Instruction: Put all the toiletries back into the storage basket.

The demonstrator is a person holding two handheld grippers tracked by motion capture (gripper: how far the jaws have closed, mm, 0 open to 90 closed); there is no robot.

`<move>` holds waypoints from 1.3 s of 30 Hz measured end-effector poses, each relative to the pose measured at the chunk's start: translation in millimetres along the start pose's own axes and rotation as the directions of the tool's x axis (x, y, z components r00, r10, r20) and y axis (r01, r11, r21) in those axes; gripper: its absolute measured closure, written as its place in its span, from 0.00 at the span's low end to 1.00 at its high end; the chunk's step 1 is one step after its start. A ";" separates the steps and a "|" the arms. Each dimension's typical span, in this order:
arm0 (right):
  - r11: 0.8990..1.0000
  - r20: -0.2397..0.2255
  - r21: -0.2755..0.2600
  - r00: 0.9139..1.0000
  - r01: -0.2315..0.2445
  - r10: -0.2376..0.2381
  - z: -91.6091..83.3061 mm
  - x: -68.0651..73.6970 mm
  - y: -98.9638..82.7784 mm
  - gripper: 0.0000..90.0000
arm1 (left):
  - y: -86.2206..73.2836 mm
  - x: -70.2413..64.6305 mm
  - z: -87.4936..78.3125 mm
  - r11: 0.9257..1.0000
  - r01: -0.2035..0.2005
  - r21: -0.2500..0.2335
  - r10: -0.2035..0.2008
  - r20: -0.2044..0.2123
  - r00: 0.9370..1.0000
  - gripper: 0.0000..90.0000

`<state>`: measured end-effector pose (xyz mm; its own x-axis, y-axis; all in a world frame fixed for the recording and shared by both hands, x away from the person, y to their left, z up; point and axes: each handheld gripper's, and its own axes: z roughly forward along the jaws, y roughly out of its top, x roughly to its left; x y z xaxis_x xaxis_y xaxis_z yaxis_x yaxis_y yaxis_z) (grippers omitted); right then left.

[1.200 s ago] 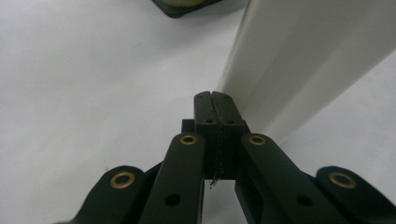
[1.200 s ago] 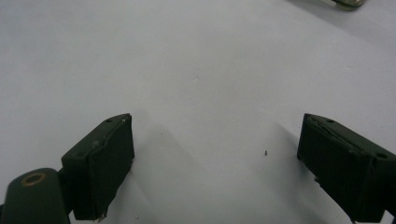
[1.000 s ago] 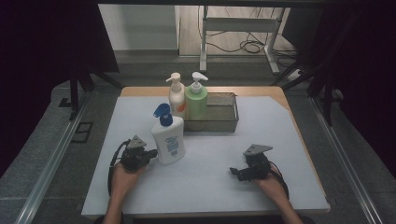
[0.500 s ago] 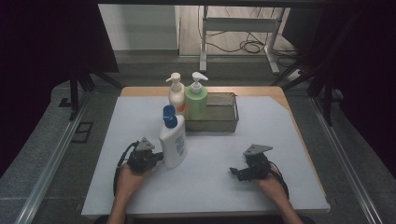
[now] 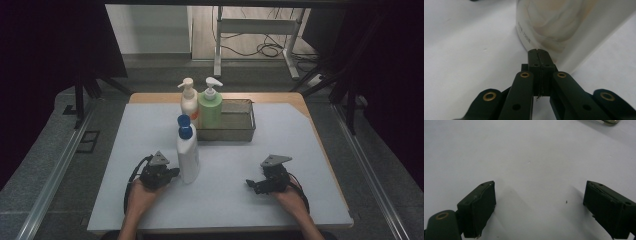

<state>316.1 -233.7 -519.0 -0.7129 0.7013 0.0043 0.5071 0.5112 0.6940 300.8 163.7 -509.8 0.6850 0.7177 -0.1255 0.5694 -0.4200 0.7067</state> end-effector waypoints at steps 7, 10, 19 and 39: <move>1.000 -0.006 0.000 1.000 0.001 -0.001 -0.2 0.0 -0.1 0.13 | -1.9 -7.6 2.6 1.000 -0.009 0.020 0.009 0.012 1.000 0.99; 1.000 -0.006 -0.001 1.000 0.002 -0.002 -0.3 -0.1 -0.2 0.13 | -2.3 -11.7 3.9 1.000 -0.020 0.023 0.019 0.016 1.000 0.99; 1.000 -0.005 -0.001 1.000 0.003 -0.003 -0.5 -0.3 -0.4 0.13 | 0.2 -25.1 9.2 0.998 -0.054 0.039 0.052 0.036 0.998 0.99; 1.000 -0.007 -0.004 1.000 0.004 -0.004 -0.1 -0.4 -0.7 0.12 | 12.6 -51.1 28.8 0.992 -0.112 0.054 0.109 0.057 0.992 0.99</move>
<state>316.0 -234.5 -519.4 -0.7183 0.6957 0.0060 0.5020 0.5122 0.6968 286.0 105.7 -514.5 0.7676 0.6349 -0.0874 0.5130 -0.5269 0.6777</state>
